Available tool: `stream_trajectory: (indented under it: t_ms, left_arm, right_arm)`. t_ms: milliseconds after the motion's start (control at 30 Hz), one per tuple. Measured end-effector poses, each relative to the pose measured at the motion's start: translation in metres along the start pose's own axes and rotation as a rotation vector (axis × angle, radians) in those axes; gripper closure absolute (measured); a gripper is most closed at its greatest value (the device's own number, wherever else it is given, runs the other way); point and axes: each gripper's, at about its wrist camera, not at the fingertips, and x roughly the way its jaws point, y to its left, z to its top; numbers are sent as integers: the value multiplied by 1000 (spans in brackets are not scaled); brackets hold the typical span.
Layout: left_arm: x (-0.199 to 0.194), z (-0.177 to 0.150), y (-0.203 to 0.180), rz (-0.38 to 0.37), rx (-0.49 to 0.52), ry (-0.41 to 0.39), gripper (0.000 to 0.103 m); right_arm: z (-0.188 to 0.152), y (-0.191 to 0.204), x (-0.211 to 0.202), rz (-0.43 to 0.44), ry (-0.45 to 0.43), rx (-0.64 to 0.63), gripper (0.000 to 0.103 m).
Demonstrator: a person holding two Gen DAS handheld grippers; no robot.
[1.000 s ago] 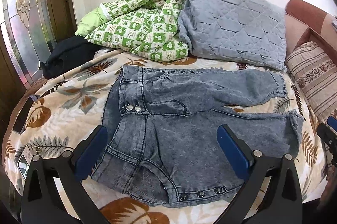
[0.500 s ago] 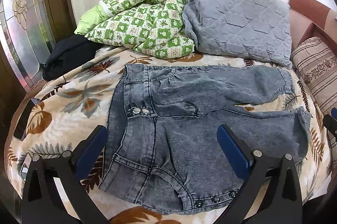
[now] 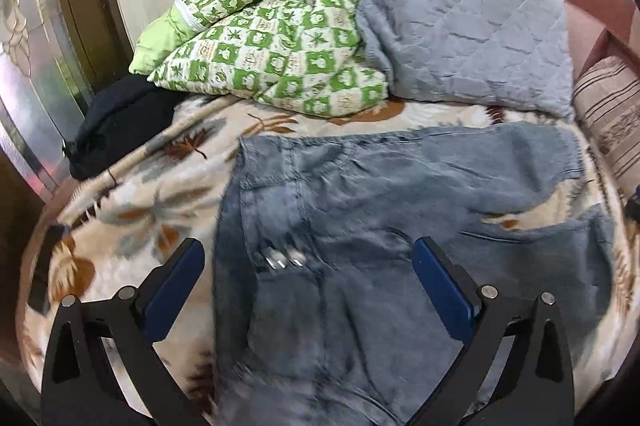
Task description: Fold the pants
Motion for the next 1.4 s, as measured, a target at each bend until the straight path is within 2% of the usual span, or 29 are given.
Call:
stream_trajectory:
  t_ms: [200,500,667,833,967,1067,1133,1200,1233,1267,1300,1367,1400]
  left_arm:
    - [52,27,17,18,-5,68,0]
    - [129,55,33,39,-40,145,0]
    - [156,66,41,55,-49,169,0]
    - [185,70,55,40,-112,210,0]
    - [208,68,55,53,-102,242,0]
    - [220,67,53,32,-107,269,7]
    - [223,68,52,6,-114,277,14]
    - [224,70,48,1,-101,279,21]
    - [225,71,47,-7,-96,277,32]
    - [224,71,44,-27,-96,278,46]
    - [222,72,42,-40,-97,280,52]
    - [217,72,34,-40,-81,275,71]
    - [214,73,29,-39,-64,268,75]
  right_arm:
    - [39,-21,44,17,46,9,1]
    - [96,-38,144,13,161,-18,1]
    - [108,-42,192,8,197,12,1]
    - [114,-45,222,12,233,31,1]
    - [114,-46,245,-10,275,6,1]
    - [111,-45,260,-45,306,-19,3]
    - [106,-44,271,-72,332,-33,8]
    - [102,-43,277,-83,342,-39,25]
    - [101,-43,277,-75,337,-34,30]
    - [101,-43,276,-57,326,-21,45]
    - [101,-41,274,-49,320,-18,65]
    - [102,-35,270,-63,303,-42,88]
    - [102,-32,268,-71,298,-56,95]
